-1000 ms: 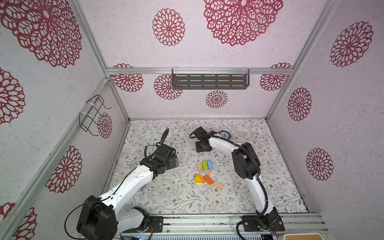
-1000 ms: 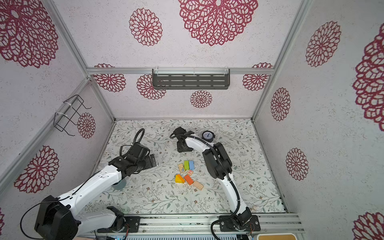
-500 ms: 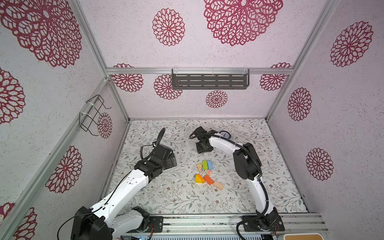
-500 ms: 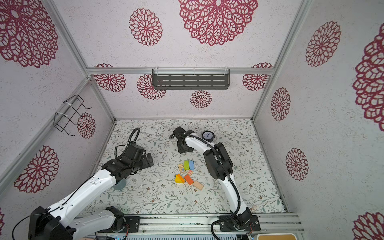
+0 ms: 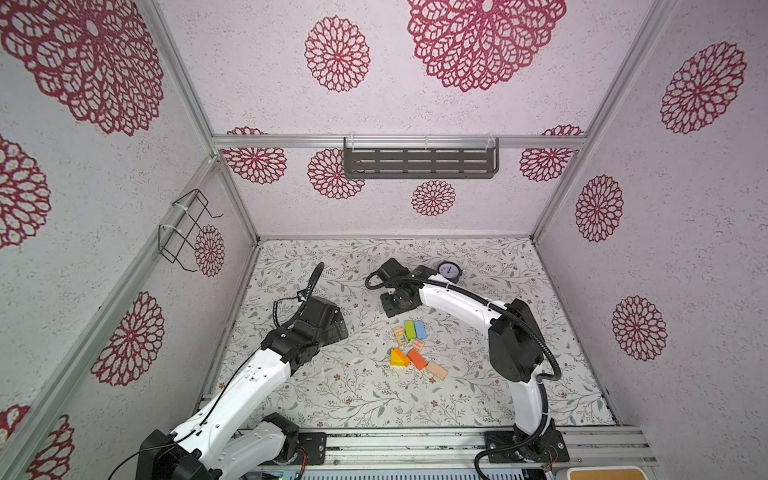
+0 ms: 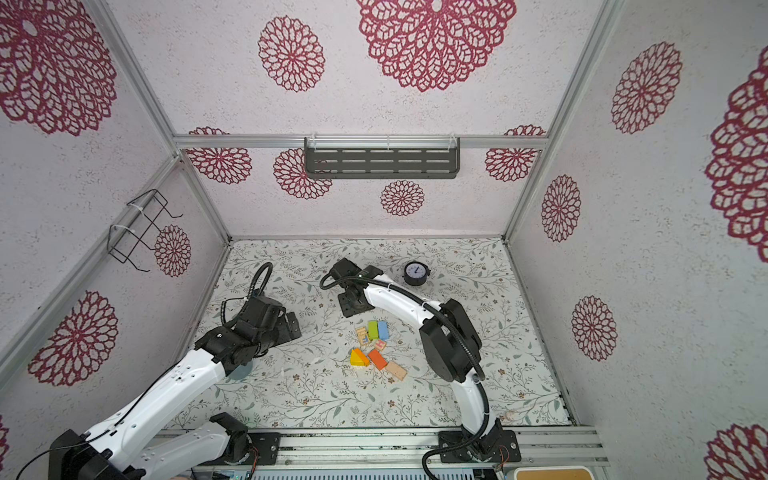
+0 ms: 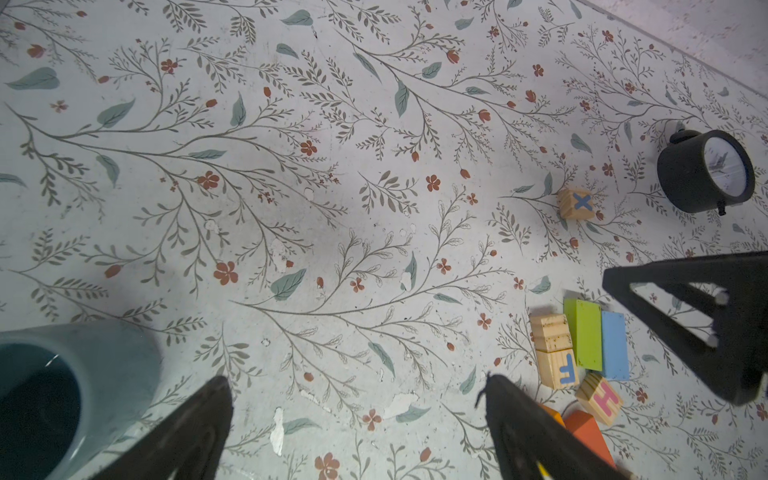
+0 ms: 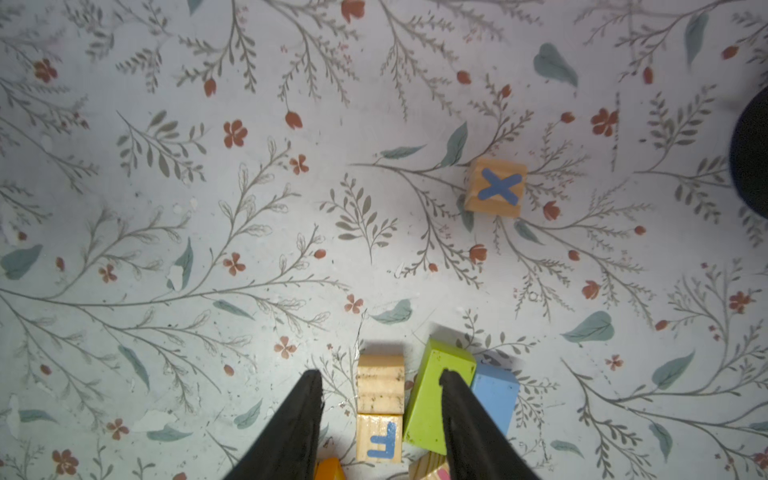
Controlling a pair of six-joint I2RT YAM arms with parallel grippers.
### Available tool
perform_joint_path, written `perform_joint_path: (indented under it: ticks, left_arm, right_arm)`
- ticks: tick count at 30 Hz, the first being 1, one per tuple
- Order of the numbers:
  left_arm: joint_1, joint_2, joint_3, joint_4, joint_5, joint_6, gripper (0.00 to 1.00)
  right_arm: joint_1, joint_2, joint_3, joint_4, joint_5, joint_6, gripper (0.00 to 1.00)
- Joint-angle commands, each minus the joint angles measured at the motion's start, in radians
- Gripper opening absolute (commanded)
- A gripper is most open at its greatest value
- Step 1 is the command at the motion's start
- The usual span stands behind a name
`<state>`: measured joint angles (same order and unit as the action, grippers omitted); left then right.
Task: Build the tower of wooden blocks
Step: 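Move the right gripper back to the pile and grasp the plain wooden block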
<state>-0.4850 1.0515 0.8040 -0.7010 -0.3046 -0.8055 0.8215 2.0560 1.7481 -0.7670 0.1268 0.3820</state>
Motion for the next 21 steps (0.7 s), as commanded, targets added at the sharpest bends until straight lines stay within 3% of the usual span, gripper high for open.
perform_joint_path:
  ticks: [1,21]
  left_arm:
    - [0.004,-0.012,-0.009,0.0,-0.006,-0.023,0.97]
    - [0.004,0.005,-0.002,-0.003,0.007,-0.025,0.97]
  right_arm:
    - [0.01,-0.041,-0.035,-0.008,-0.019,-0.017,0.49]
    - [0.041,0.001,-0.129,0.048,-0.031,-0.003,0.51]
